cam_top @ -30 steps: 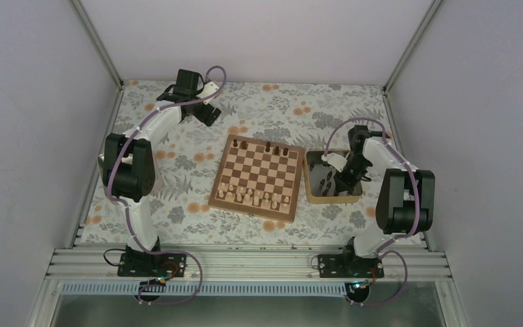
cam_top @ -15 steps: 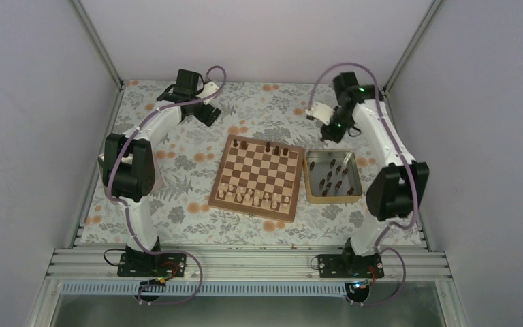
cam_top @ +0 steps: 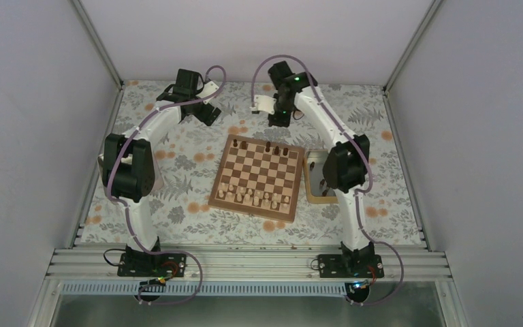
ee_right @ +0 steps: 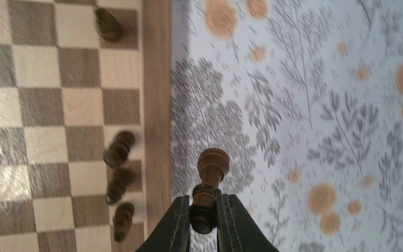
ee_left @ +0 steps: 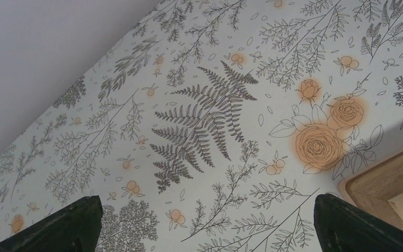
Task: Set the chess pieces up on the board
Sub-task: Place the chess piece on the chessboard.
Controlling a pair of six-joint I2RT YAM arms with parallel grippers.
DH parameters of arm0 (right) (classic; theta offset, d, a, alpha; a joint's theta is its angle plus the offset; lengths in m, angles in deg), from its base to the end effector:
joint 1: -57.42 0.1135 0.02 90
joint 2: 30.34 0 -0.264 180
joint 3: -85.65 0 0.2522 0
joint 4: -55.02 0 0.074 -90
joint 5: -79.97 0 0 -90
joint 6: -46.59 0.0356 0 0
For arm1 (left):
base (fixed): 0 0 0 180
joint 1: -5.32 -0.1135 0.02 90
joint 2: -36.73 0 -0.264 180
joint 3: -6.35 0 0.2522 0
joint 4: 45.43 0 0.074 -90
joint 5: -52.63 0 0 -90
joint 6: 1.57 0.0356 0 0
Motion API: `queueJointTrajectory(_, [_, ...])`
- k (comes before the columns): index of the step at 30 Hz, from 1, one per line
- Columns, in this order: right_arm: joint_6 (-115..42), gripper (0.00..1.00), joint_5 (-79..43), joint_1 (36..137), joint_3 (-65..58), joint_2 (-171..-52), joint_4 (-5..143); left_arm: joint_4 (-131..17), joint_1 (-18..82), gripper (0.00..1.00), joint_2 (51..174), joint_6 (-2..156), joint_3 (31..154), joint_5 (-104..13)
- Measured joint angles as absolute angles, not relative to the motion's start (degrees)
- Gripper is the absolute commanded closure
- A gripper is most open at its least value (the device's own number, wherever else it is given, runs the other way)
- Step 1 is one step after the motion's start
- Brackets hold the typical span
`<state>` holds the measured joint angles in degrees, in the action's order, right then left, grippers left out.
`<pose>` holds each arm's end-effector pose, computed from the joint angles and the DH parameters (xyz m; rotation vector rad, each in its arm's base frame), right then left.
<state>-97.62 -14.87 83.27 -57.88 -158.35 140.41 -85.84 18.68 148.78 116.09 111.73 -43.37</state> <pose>0.4156 0.2047 0.2862 -1.8044 2.1157 -0.0070 0.4312 -0.1062 0.2488 0.8821 2.2177 -0.0073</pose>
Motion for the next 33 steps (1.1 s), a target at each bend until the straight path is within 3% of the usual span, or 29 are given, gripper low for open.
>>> queueJointTrajectory(10, [-99.4,0.91,-16.4,89.7,-59.8,-162.5,141.1,-85.9,18.7,0.0,148.7,116.1,111.7,-43.9])
queueJointTrajectory(33, [-100.0,0.9,-16.8,90.0,-53.8,-163.6,142.0,-85.9,19.1,0.0,148.7,116.1,111.7,-45.0])
